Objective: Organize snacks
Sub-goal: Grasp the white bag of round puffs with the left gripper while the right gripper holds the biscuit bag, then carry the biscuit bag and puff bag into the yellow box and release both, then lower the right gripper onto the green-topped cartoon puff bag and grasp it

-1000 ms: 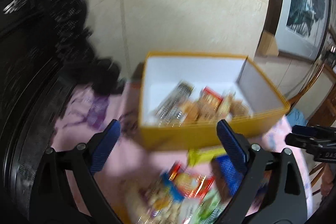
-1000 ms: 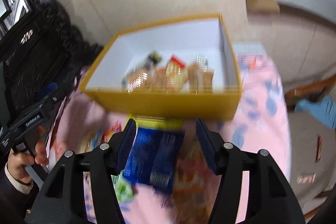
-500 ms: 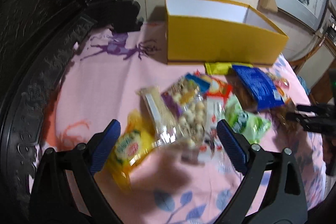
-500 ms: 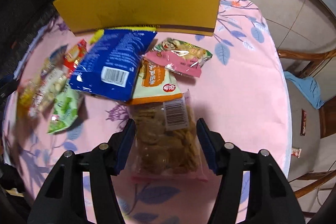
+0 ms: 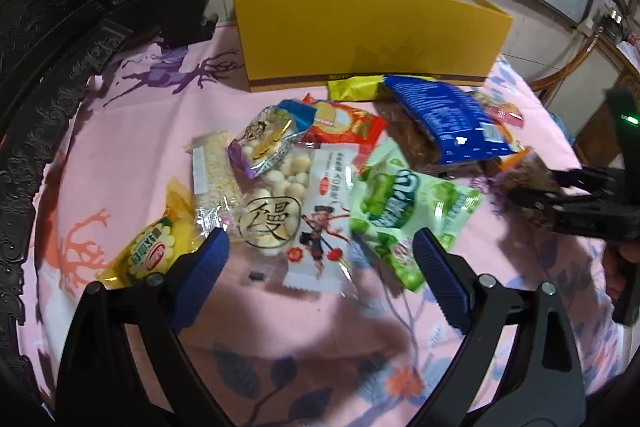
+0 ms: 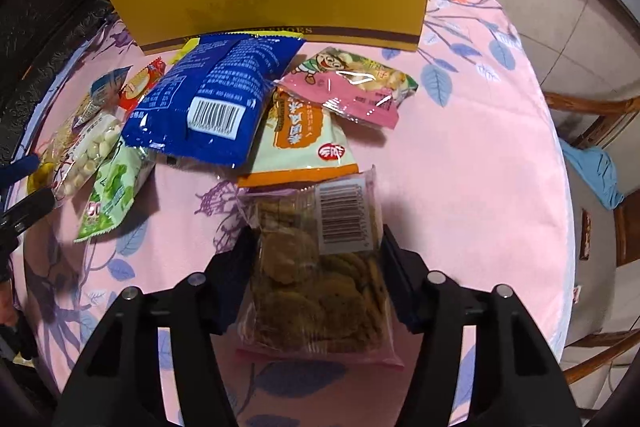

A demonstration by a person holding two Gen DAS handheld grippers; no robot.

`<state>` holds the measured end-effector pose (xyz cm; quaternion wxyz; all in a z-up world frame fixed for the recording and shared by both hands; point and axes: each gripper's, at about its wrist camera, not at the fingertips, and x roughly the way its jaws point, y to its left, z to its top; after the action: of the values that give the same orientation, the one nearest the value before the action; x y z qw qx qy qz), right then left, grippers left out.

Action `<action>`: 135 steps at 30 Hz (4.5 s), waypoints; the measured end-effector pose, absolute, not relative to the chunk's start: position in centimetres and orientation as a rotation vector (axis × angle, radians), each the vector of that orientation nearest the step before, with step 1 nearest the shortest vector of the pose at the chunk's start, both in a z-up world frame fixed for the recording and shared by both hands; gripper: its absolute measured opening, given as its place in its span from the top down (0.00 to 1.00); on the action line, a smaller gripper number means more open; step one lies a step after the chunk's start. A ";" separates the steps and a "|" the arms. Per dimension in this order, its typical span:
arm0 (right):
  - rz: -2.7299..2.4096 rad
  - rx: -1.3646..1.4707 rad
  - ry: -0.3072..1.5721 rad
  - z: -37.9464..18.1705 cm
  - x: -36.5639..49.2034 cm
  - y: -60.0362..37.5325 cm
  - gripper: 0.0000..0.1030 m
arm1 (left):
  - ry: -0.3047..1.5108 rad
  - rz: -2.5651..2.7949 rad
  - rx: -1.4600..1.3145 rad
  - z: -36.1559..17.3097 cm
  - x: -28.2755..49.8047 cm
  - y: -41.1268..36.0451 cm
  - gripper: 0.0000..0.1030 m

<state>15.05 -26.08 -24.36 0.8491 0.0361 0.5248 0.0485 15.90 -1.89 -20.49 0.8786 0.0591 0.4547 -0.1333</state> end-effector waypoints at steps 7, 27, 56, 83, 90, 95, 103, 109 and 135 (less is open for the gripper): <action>0.082 0.085 1.097 -24.4 14.7 -26.0 0.40 | 0.968 -0.228 0.085 -22.4 18.4 -0.4 0.11; 0.095 0.099 1.087 -23.9 13.9 -26.0 0.48 | 1.022 -0.302 0.046 -23.6 18.3 -1.0 0.37; 0.114 0.070 1.079 -21.3 12.0 -25.4 0.51 | 0.996 -0.329 0.048 -21.9 15.7 -0.5 0.48; 0.152 0.145 0.718 -6.2 28.0 -27.1 0.51 | 0.651 -0.371 0.025 -5.4 30.7 -5.7 0.48; 0.128 0.161 0.729 -7.1 34.0 -27.3 0.51 | 0.704 -0.367 0.047 -6.3 38.0 -8.9 0.47; 0.110 0.181 0.836 -9.2 37.7 -27.7 0.49 | 0.757 -0.312 0.060 -7.4 40.1 -10.0 0.14; 0.171 0.278 0.857 -10.5 30.9 -28.7 0.38 | 0.719 -0.308 -0.052 -7.9 33.3 -5.7 0.09; 0.132 0.245 0.885 -13.1 24.3 -29.3 0.36 | 0.766 -0.270 -0.023 -10.6 27.3 -3.3 0.07; -0.056 0.437 1.096 -22.6 23.8 -30.7 0.35 | 0.944 -0.297 -0.057 -16.9 18.9 -2.5 0.07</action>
<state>23.83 -30.66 -22.63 0.8305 0.2059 0.5169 -0.0264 18.87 -2.47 -16.87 0.8796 -0.0275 0.4531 -0.1423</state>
